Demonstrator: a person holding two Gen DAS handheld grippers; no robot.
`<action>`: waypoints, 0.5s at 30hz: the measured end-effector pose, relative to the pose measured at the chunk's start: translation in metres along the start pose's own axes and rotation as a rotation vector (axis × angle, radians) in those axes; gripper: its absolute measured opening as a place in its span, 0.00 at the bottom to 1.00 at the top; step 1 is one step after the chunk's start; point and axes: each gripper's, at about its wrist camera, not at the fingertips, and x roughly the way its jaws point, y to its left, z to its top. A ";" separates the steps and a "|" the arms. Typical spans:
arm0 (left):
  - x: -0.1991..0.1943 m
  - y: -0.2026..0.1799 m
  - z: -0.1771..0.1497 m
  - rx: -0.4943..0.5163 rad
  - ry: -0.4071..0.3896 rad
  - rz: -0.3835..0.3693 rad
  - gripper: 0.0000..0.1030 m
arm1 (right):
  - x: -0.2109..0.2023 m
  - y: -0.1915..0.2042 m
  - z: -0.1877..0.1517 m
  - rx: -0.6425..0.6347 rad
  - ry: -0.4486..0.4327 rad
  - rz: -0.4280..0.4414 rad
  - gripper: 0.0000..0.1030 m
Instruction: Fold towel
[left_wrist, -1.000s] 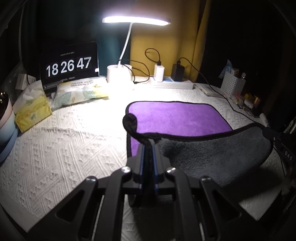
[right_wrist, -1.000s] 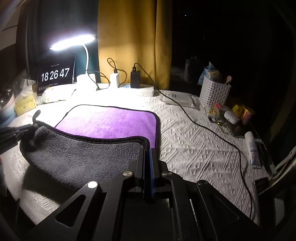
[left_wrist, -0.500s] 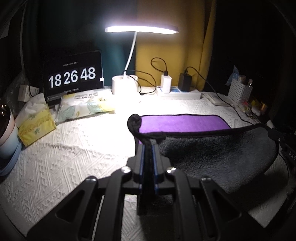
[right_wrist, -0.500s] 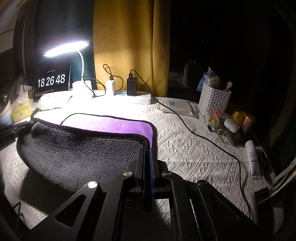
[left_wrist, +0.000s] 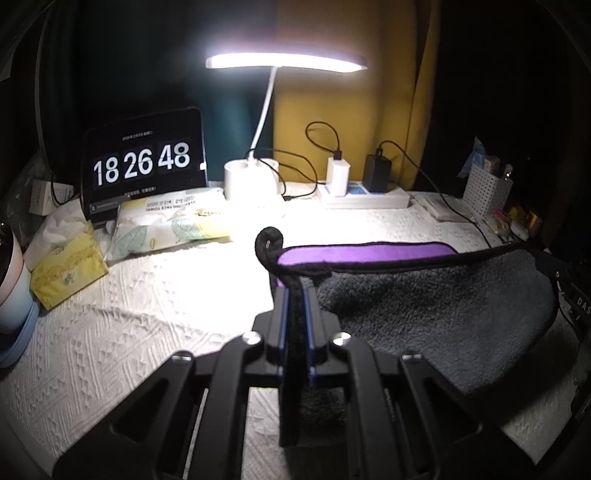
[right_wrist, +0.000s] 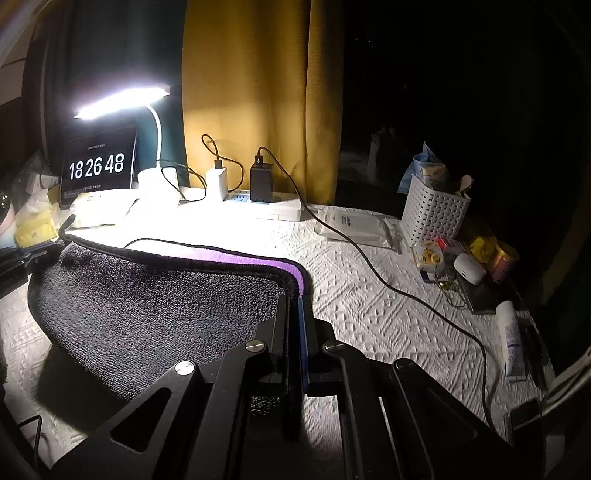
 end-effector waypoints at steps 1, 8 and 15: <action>0.001 0.000 0.001 0.000 -0.001 0.001 0.08 | 0.002 0.000 0.001 0.000 0.000 0.000 0.05; 0.012 -0.001 0.010 0.005 -0.014 0.003 0.08 | 0.016 -0.002 0.011 -0.002 -0.004 -0.002 0.05; 0.025 0.002 0.017 -0.001 -0.015 0.004 0.08 | 0.032 -0.004 0.019 -0.011 -0.010 -0.003 0.05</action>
